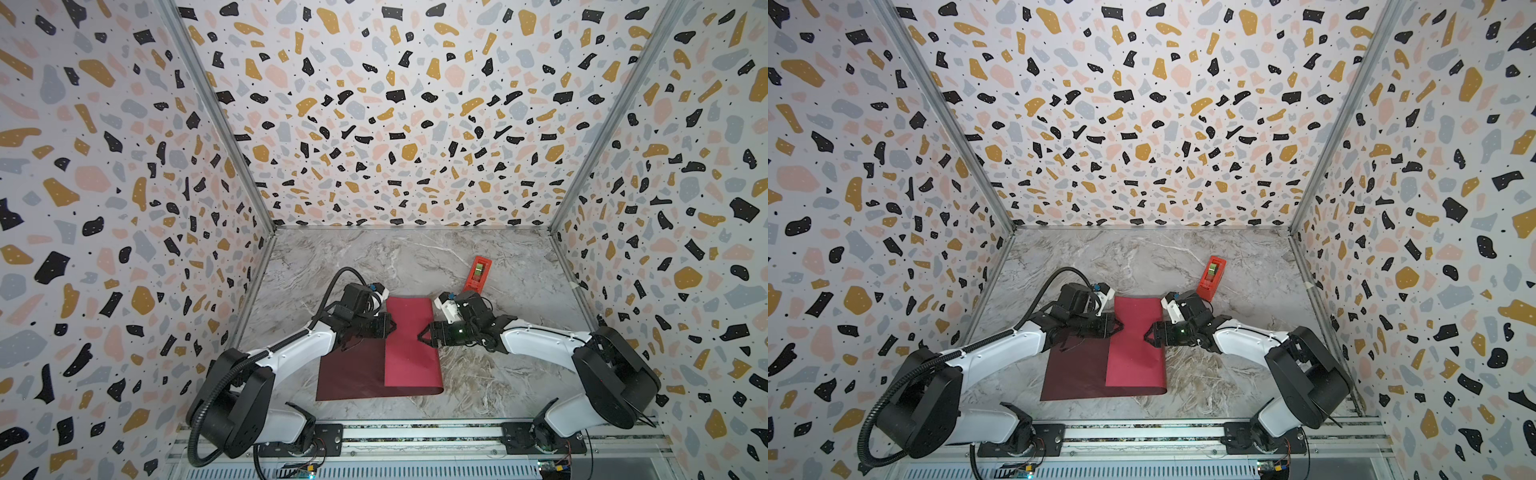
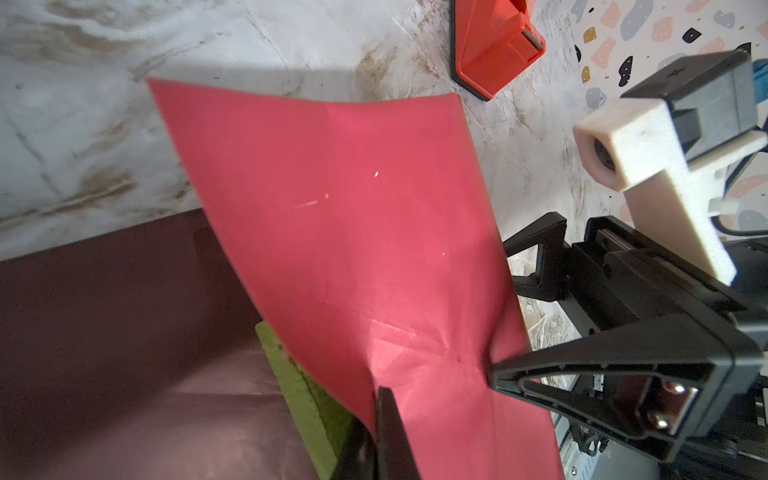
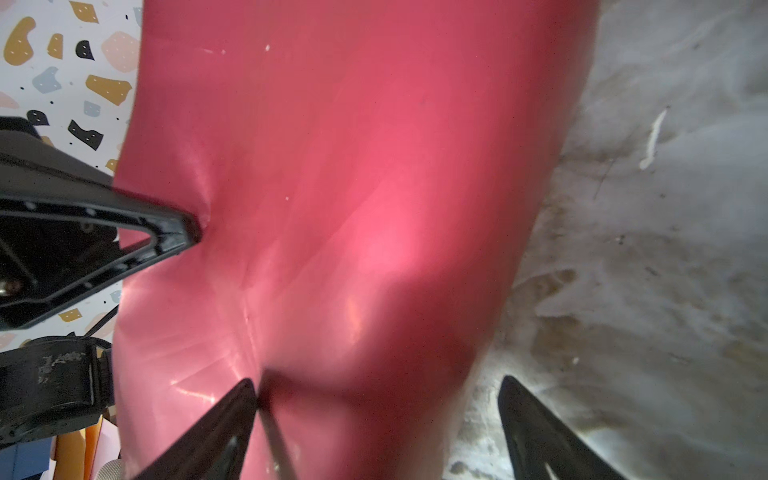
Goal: Wrap the gift box in paper
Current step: 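Hold the folded flap flat with both grippers on the box top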
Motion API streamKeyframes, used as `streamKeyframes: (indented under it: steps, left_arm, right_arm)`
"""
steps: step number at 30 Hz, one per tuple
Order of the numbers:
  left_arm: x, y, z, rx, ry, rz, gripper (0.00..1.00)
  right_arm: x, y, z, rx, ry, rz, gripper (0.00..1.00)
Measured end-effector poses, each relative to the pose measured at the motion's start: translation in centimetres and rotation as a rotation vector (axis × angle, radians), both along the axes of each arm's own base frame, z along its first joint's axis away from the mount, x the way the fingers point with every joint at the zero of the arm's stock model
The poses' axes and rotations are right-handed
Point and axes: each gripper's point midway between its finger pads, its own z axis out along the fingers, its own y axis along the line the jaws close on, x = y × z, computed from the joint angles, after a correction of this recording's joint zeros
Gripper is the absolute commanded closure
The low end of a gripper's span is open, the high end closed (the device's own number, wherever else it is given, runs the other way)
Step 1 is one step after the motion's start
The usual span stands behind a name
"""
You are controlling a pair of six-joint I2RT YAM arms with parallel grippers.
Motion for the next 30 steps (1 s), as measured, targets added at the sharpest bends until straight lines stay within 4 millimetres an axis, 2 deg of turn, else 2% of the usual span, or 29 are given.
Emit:
streamKeyframes:
  steps: [5,8,11,19,30]
  left_arm:
    - [0.0,0.3,0.6,-0.002,-0.018,0.015,0.61]
    - [0.0,0.8,0.7,0.010,-0.024,0.038,0.47]
    - [-0.2,1.3,0.1,0.032,-0.007,0.059,0.37]
    - [-1.5,1.3,-2.1,0.035,0.088,0.051,0.33]
    - [-2.0,-0.1,-2.4,-0.033,0.149,0.014,0.31]
  right_arm:
    - [0.1,0.1,0.0,0.002,-0.006,0.003,0.10]
    - [0.1,0.1,0.0,0.002,-0.009,0.005,0.10]
    - [0.1,0.1,0.0,0.003,-0.010,0.007,0.10]
    - [0.1,0.1,0.0,0.004,-0.012,0.010,0.11]
    - [0.1,0.2,0.0,0.009,-0.011,0.016,0.11]
